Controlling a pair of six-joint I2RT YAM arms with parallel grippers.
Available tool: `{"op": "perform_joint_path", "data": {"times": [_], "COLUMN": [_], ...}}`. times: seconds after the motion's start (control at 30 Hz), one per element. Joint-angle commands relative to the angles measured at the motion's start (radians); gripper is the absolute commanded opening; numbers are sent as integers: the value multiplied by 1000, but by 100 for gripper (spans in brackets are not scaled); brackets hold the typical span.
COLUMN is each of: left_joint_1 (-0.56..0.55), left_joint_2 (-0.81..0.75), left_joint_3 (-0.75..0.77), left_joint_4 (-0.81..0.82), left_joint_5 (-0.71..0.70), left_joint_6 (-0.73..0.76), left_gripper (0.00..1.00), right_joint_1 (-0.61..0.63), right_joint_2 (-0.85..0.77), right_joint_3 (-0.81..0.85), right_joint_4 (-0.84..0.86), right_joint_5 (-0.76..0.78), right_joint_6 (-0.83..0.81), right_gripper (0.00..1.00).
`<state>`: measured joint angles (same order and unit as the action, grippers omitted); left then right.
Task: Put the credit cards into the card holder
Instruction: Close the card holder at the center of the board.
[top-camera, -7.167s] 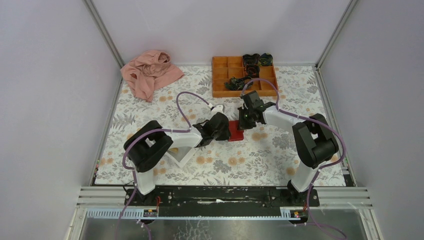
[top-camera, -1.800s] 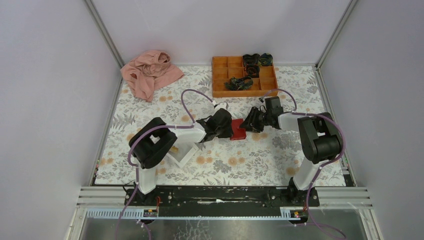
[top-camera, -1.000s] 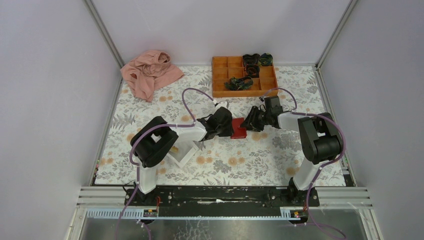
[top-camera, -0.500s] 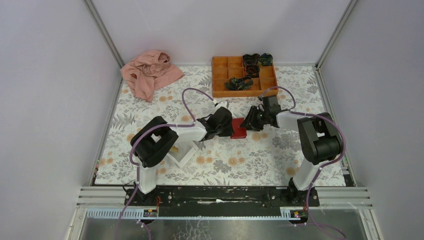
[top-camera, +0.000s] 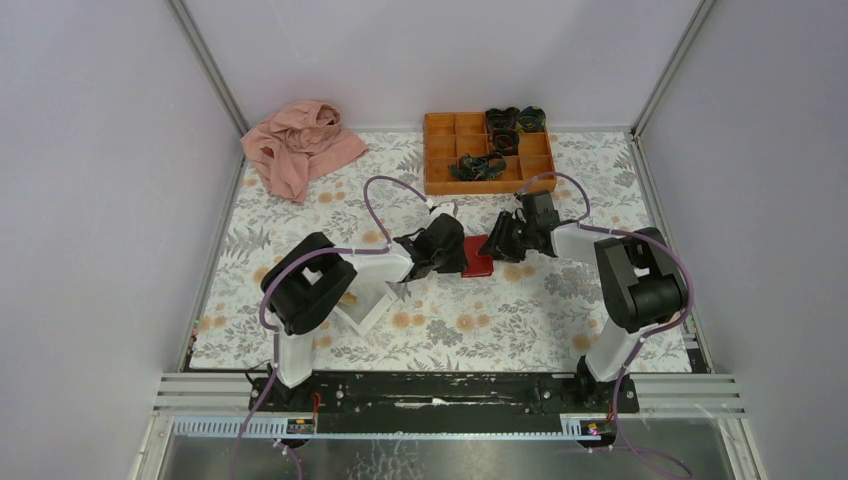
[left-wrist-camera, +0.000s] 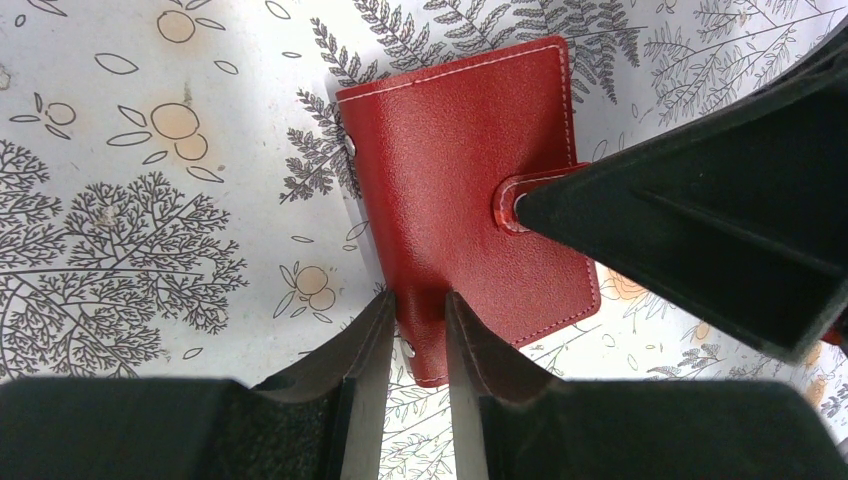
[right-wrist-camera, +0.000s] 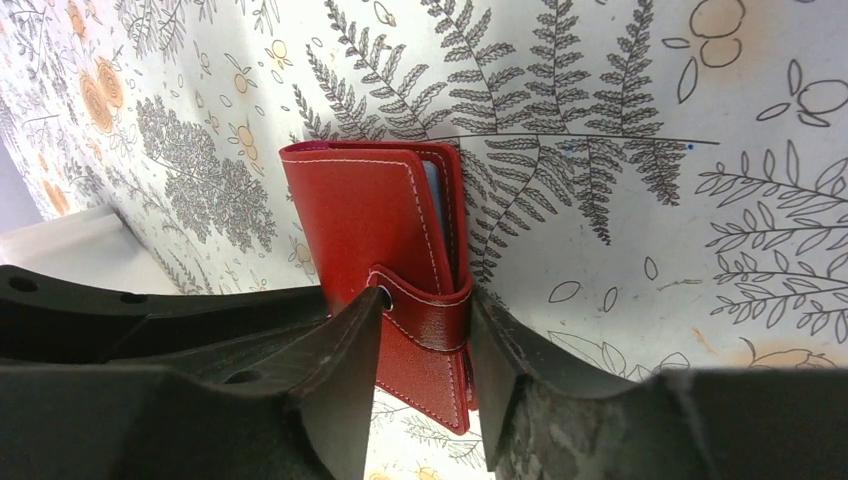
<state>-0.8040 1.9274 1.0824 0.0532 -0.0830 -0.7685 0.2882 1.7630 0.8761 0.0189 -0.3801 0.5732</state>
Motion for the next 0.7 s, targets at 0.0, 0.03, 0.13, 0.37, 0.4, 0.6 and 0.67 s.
{"op": "perform_joint_path", "data": {"times": [0.0,0.03,0.13,0.37,0.4,0.6,0.67], "left_joint_1": [7,8,8,9,9,9,9], "left_joint_2": [56,52,37,-17,-27,-100,-129], "left_joint_3": [-36,-36,-34,-8,-4,13,10], "left_joint_4": [-49,-49,-46,-61,-62,-92,-103], "left_joint_5": [-18,-18,-26,-62,-65,-106,-120], "left_joint_6": [16,18,19,31,31,32,31], "left_gripper": [31,32,33,45,46,51,52], "right_joint_1": [9,9,9,9,8,7,8], "right_joint_2": [7,-12,-67,-125,-132,-178,-189], "right_joint_3": [-87,-83,-67,-24,-20,-2,8], "right_joint_4": [-44,-33,-23,-69,-77,-111,-125], "right_joint_5": [186,170,148,161,164,175,178], "right_joint_6": [-51,-52,-53,-62,-64,-79,-88], "right_gripper": [49,51,53,54,54,54,54]}}
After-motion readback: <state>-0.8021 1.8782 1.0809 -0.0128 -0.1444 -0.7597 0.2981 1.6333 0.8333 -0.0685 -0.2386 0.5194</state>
